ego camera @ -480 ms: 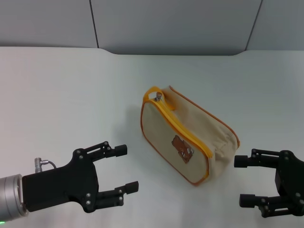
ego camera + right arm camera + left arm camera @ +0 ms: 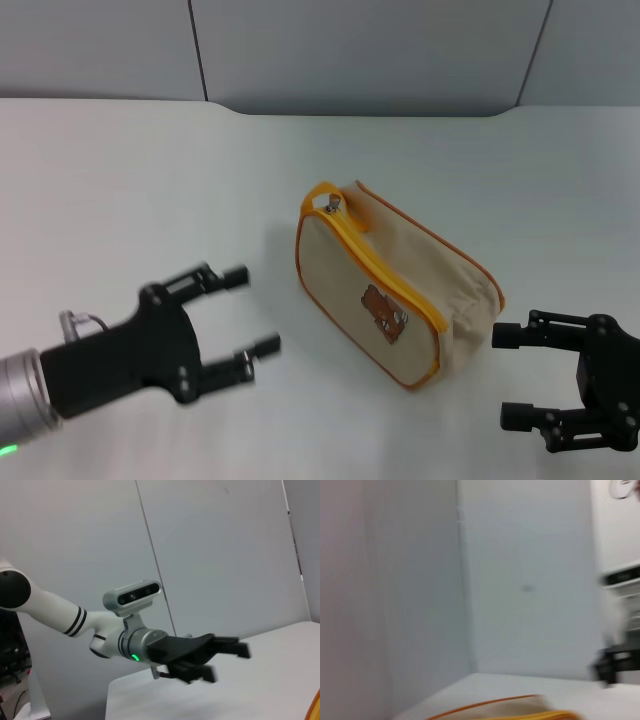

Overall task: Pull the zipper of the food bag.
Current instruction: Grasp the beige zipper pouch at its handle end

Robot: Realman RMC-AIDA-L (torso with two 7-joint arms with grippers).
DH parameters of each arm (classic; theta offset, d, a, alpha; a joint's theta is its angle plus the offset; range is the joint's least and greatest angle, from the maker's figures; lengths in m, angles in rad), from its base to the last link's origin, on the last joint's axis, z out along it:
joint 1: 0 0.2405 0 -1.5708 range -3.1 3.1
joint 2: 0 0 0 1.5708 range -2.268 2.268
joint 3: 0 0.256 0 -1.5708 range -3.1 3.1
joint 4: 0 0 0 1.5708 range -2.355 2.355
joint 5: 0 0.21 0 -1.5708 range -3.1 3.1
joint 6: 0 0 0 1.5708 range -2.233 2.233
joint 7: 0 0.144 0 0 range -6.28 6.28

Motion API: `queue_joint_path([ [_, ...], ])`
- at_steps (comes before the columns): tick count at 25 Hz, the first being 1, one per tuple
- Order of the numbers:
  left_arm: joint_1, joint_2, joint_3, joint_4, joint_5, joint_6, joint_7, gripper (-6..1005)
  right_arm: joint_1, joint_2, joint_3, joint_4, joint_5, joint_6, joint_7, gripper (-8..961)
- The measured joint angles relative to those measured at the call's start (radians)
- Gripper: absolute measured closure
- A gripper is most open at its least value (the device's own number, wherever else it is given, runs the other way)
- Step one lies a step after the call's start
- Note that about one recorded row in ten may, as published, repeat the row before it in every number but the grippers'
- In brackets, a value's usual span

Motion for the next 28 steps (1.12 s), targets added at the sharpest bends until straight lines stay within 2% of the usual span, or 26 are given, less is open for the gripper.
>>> queue_joint_path([
  [1, 0.001, -0.014, -0.050, 0.002, 0.000, -0.050, 0.021, 256, -0.004, 0.003, 0.004, -0.002, 0.000, 0.000, -0.005, 141],
  [2, 0.001, -0.014, -0.050, 0.002, 0.000, -0.050, 0.021, 259, -0.004, 0.003, 0.004, -0.002, 0.000, 0.000, -0.005, 141],
  [5, -0.040, -0.024, -0.078, -0.020, -0.001, -0.195, 0.060, 269, -0.006, 0.003, 0.006, 0.000, 0.000, -0.002, -0.016, 141],
  [6, -0.094, -0.026, -0.075, -0.058, 0.001, -0.271, 0.082, 273, -0.006, 0.004, 0.006, 0.002, 0.000, -0.004, -0.016, 141],
  [7, -0.094, -0.026, -0.075, -0.058, 0.001, -0.271, 0.082, 276, -0.006, 0.004, 0.006, 0.002, 0.000, -0.004, -0.016, 141],
  [13, -0.256, -0.028, -0.071, -0.173, 0.005, -0.436, 0.193, 296, -0.014, 0.004, 0.006, 0.005, -0.001, -0.010, -0.017, 141],
  [16, -0.312, -0.029, -0.064, -0.208, 0.004, -0.472, 0.248, 306, -0.021, 0.003, 0.006, 0.005, -0.001, -0.010, -0.017, 141],
  [28, -0.378, -0.029, 0.011, -0.213, 0.002, -0.509, 0.298, 345, -0.015, 0.003, 0.004, 0.005, -0.004, -0.003, -0.017, 141],
])
